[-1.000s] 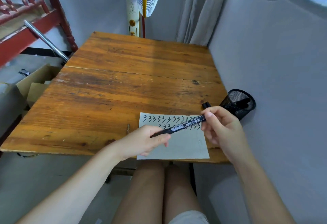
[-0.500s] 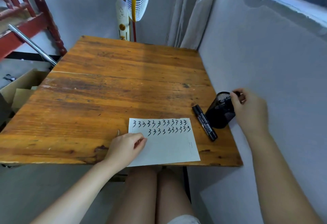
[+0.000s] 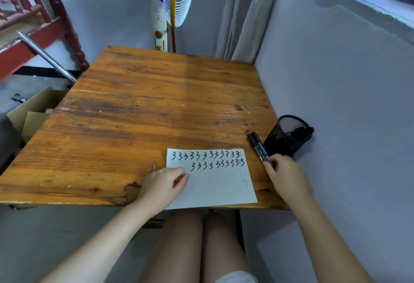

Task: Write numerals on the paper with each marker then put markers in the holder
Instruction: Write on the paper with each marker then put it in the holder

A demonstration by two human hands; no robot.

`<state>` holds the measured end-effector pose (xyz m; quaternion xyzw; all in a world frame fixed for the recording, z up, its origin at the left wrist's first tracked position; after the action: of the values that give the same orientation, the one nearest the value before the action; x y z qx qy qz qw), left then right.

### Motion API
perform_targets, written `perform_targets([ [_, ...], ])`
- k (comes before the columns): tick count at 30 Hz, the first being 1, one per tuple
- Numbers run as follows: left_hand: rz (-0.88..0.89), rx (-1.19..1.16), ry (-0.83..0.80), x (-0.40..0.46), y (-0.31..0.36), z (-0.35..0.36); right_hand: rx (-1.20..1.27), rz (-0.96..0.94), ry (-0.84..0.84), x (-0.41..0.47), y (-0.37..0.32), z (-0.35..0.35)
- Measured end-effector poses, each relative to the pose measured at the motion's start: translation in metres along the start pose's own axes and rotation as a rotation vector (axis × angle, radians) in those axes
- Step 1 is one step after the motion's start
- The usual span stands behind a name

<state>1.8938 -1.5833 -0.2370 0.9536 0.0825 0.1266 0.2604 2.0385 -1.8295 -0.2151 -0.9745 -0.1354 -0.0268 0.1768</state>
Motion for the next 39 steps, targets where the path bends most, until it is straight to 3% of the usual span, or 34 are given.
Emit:
perform_targets([
  [6, -0.005, 0.006, 0.001, 0.0, -0.002, 0.002, -0.056, 0.078, -0.034, 0.0, 0.012, 0.02],
  [11, -0.01, -0.123, 0.013, -0.002, -0.001, -0.003, 0.367, 0.002, 0.101, -0.01, -0.018, -0.02],
  [17, -0.105, -0.438, 0.092, -0.005, -0.001, -0.024, 0.798, -0.059, -0.3, -0.038, -0.076, -0.001],
  [22, -0.02, -0.364, -0.216, -0.009, 0.028, -0.011, 1.067, 0.121, -0.382, -0.052, -0.097, 0.021],
  [25, 0.04, -0.305, -0.263, -0.016, 0.04, -0.01, 1.213, 0.178, -0.508, -0.059, -0.117, 0.036],
  [28, 0.096, -0.167, -0.245, -0.016, 0.049, -0.02, 1.112, 0.021, -0.745, -0.076, -0.149, 0.049],
  [30, 0.108, -0.151, -0.239, -0.015, 0.052, -0.027, 1.151, 0.016, -0.812, -0.079, -0.16, 0.052],
  [34, -0.006, -0.428, -0.342, -0.016, 0.051, -0.026, 1.297, -0.015, -0.857, -0.071, -0.168, 0.045],
  [39, -0.158, -1.004, -0.782, -0.033, 0.065, -0.003, 1.37, -0.262, -0.974, -0.073, -0.185, 0.031],
])
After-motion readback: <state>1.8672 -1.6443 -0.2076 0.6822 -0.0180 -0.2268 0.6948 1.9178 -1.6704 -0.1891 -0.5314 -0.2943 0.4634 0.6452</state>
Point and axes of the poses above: each hand's wrist, its own x-axis towards the middle knuckle, its own z-axis out of the palm, y = z × x, the point moved 10 cm from there along x, towards the middle knuckle
